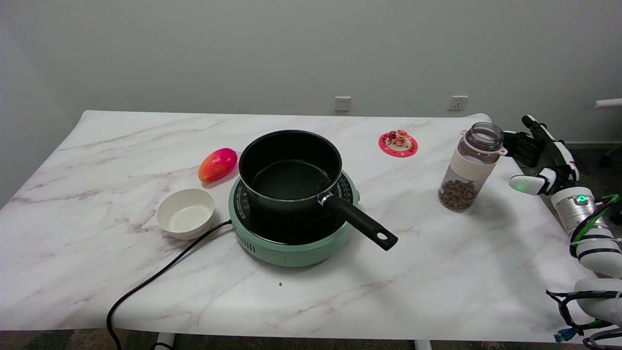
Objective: Pick up the bottle.
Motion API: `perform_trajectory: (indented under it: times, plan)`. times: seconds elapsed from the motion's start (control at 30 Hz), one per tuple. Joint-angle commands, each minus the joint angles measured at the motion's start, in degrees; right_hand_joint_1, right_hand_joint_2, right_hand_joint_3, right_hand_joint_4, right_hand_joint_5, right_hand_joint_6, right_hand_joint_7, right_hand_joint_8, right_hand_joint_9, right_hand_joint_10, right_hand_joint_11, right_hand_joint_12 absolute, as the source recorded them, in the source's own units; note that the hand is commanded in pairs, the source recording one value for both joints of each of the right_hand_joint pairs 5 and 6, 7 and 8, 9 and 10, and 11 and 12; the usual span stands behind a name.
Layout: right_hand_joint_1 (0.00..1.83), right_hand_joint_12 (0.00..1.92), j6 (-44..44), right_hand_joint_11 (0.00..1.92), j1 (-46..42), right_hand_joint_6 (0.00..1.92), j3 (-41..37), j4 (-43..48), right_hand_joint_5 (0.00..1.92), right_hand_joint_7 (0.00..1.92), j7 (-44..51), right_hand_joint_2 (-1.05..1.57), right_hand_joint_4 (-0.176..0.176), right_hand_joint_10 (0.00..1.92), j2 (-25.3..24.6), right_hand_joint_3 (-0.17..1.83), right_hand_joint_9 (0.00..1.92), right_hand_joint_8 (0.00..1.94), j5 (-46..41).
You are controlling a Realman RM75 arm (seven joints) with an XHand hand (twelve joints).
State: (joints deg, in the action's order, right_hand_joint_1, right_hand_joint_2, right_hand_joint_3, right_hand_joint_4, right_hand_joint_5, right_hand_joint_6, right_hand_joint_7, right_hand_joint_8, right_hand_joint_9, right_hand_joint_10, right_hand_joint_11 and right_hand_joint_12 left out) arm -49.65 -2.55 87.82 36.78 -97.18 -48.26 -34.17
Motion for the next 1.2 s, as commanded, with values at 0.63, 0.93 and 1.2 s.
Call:
perform_trajectory:
  times: [0.63, 0.93, 1.2]
  plan:
    - [1.23, 0.58, -3.6, 0.58, -1.1, 0.04, 3.4, 3.2, 0.04, 0.50, -3.5, -0.78, 0.000, 0.51, -2.0, 1.02, 0.51, 0.50, 3.9]
    - [1.23, 0.56, -3.6, 0.56, 0.0, 0.02, 3.6, 3.1, 0.02, 0.49, -3.3, -0.77, 0.000, 0.49, -5.6, 1.00, 0.49, 0.49, 4.1]
    - [1.22, 0.56, -3.4, 0.56, 0.1, 0.02, 4.6, 3.1, 0.02, 0.49, -3.3, -0.75, 0.000, 0.49, -5.8, 1.00, 0.49, 0.49, 4.1]
